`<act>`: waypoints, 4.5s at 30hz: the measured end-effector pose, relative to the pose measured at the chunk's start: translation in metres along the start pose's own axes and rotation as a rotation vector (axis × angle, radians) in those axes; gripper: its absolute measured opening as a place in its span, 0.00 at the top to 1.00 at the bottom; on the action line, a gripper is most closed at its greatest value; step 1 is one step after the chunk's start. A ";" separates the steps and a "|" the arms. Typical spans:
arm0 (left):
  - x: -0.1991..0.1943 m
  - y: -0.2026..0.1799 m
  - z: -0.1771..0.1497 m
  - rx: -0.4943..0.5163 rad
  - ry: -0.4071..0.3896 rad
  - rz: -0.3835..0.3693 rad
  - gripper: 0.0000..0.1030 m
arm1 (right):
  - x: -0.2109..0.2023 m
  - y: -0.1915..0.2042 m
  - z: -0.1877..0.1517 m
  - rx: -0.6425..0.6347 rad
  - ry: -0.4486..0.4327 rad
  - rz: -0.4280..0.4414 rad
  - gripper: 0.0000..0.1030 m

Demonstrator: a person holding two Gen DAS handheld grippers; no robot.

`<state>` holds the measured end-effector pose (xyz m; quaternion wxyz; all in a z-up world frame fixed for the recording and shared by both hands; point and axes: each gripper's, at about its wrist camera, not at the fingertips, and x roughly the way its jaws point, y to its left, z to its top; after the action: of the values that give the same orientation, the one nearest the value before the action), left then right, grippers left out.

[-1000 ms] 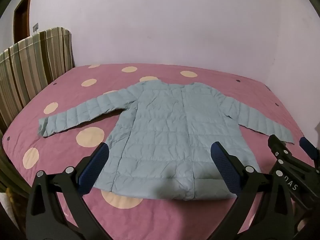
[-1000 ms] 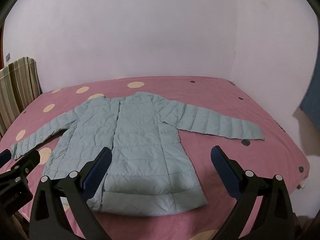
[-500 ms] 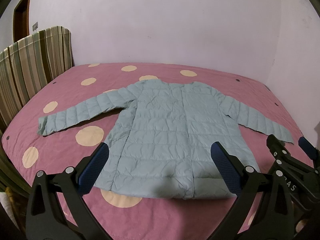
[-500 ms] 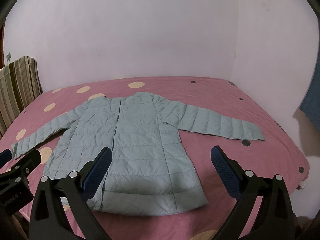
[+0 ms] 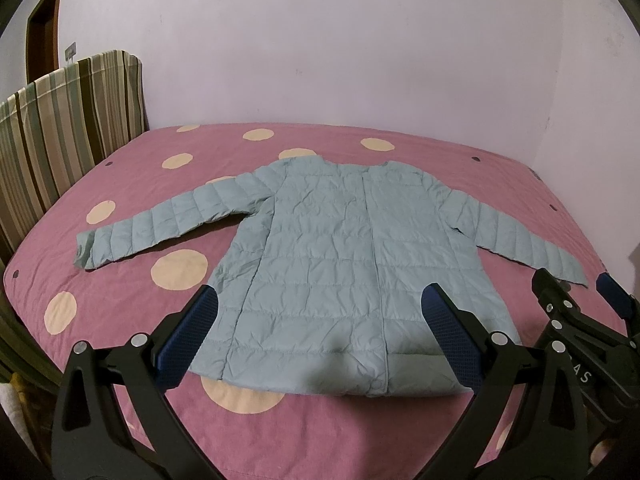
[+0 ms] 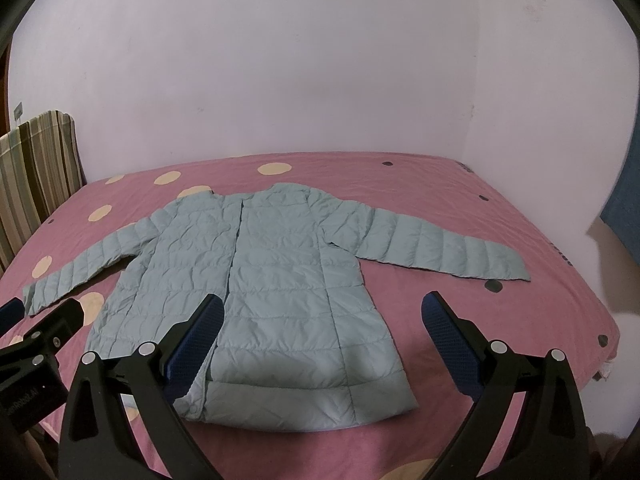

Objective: Fold large clothes

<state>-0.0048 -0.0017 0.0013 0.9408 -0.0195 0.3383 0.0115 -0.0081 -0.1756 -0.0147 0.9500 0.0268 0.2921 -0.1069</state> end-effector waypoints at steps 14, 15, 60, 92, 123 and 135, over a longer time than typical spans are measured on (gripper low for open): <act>0.000 0.000 0.000 0.001 0.001 -0.001 0.02 | -0.003 0.002 -0.006 -0.001 0.000 -0.001 0.05; 0.000 0.000 0.000 0.001 0.001 -0.002 0.02 | -0.004 0.001 -0.006 -0.001 -0.001 0.000 0.05; 0.192 0.201 -0.049 -0.585 0.205 0.213 0.02 | 0.197 -0.285 -0.047 0.897 0.088 0.026 0.47; 0.213 0.195 -0.064 -0.539 0.206 0.332 0.02 | 0.239 -0.319 -0.013 0.886 -0.072 0.027 0.95; 0.221 0.190 -0.064 -0.497 0.254 0.377 0.02 | 0.325 0.186 0.037 -0.125 0.256 0.467 0.95; 0.223 0.190 -0.064 -0.487 0.263 0.387 0.02 | 0.307 0.206 0.021 -0.183 0.340 0.572 0.53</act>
<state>0.1199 0.1869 -0.1956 0.8372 -0.1803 0.4414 0.2678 0.2959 -0.0343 -0.1721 0.8777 0.0398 0.4354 0.1964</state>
